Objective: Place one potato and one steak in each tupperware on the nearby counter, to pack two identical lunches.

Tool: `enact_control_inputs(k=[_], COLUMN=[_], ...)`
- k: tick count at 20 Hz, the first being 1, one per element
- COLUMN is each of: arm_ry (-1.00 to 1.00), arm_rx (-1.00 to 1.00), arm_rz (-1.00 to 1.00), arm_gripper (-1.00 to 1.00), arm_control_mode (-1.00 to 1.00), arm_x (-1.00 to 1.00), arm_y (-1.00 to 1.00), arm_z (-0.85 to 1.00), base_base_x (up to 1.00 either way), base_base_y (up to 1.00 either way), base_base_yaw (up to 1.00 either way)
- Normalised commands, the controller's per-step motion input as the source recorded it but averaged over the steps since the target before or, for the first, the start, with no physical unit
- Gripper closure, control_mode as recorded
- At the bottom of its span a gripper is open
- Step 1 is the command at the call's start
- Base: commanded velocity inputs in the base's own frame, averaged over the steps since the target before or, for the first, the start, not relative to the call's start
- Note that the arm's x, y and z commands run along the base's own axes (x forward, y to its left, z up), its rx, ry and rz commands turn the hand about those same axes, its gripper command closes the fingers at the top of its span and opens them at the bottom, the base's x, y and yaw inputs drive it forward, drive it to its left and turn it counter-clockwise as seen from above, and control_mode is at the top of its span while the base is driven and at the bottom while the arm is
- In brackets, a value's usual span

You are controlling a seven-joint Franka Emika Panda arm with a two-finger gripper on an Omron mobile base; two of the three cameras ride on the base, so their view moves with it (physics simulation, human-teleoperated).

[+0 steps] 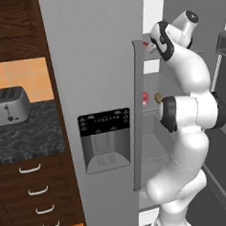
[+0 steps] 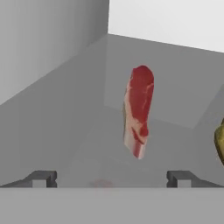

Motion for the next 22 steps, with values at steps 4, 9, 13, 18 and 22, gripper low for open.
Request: enact_control_inputs(k=[4,9,13,18,22], arm_ry=[0.0,0.0,0.0,0.08,0.19], arm_rx=[0.0,-0.01,-0.02,-0.04,-0.12], arm_rz=[0.0,0.0,0.0,-0.02,0.0], arm_gripper=[-1.0,-1.0,-1.0,-1.0,1.0], arm_control_mode=[-1.0,-1.0,-1.0,-1.0,-1.0], arm_x=[0.54,0.42,0.48,0.5,0.21], arm_y=[-0.01,-0.13,-0.09,0.39,0.65], arm_z=[-0.19,-0.13,-0.2,-0.96,-1.0], base_base_x=[0.0,0.0,0.0,0.0,0.0], base_base_y=[0.0,0.0,0.0,0.0,0.0], base_base_yaw=[0.0,0.0,0.0,0.0,0.0])
